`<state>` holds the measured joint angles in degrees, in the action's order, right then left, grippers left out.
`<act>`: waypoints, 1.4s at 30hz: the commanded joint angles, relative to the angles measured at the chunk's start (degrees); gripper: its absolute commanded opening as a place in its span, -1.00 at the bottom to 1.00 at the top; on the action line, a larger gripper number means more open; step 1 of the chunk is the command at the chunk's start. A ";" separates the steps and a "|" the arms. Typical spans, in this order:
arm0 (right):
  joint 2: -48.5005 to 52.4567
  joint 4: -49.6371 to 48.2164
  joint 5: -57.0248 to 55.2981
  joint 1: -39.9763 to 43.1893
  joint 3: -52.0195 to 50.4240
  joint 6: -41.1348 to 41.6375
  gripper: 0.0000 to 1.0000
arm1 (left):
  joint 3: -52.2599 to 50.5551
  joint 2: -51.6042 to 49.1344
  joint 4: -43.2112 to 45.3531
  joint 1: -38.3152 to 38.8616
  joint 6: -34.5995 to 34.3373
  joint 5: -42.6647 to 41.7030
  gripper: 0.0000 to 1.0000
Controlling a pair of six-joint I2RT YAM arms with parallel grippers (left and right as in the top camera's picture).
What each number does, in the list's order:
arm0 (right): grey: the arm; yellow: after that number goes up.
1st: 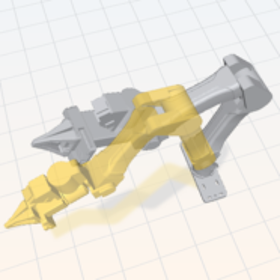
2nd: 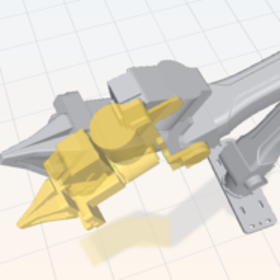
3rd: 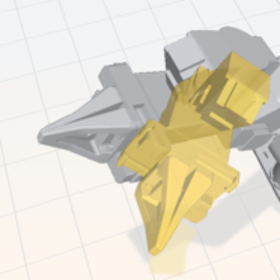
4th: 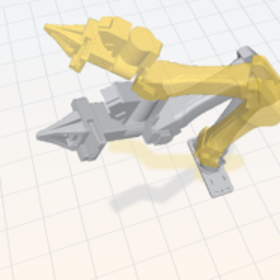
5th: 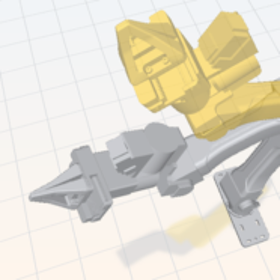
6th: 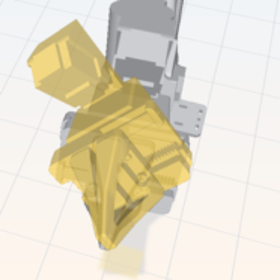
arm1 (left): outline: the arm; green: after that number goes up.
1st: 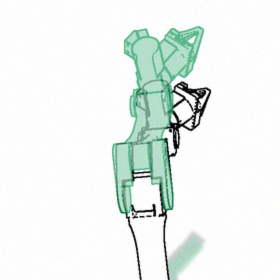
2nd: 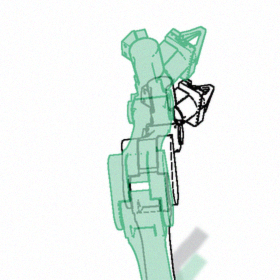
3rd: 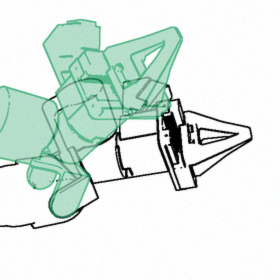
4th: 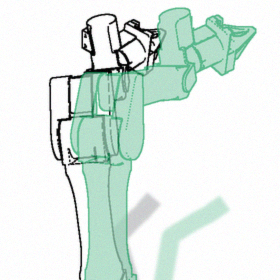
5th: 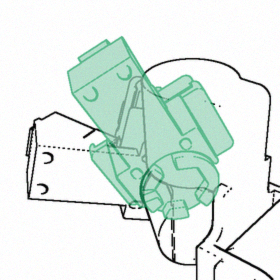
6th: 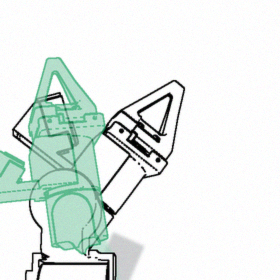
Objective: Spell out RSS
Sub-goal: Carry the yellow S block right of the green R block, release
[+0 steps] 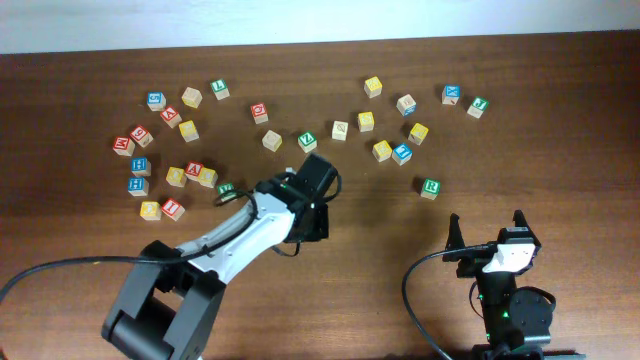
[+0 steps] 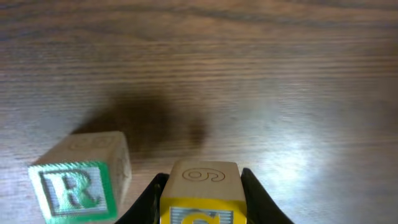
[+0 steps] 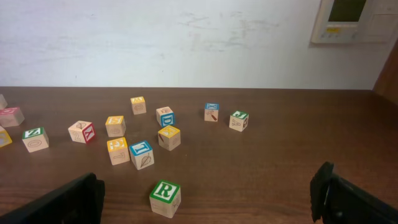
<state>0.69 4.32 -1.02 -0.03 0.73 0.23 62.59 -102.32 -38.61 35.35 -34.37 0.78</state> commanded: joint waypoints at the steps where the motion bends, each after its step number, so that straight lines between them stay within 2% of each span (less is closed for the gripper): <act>1: -0.48 0.35 0.35 -0.33 -0.42 0.63 0.96 | -2.08 0.72 2.71 0.46 -0.98 4.04 -0.51; 8: -0.48 0.35 0.35 -0.33 -0.42 0.63 0.96 | -2.34 0.70 3.48 0.50 -1.01 4.74 -0.53; 13: -0.48 0.35 0.35 -0.33 -0.42 0.63 0.96 | -3.43 0.72 3.72 0.50 -5.53 4.70 -0.50; 42: -0.48 0.35 0.35 -0.33 -0.42 0.63 0.97 | -3.65 0.66 5.77 0.50 -5.31 5.09 -0.37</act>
<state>0.69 4.32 -1.02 -0.03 0.73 0.27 59.55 -102.32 -32.93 35.57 -38.89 4.99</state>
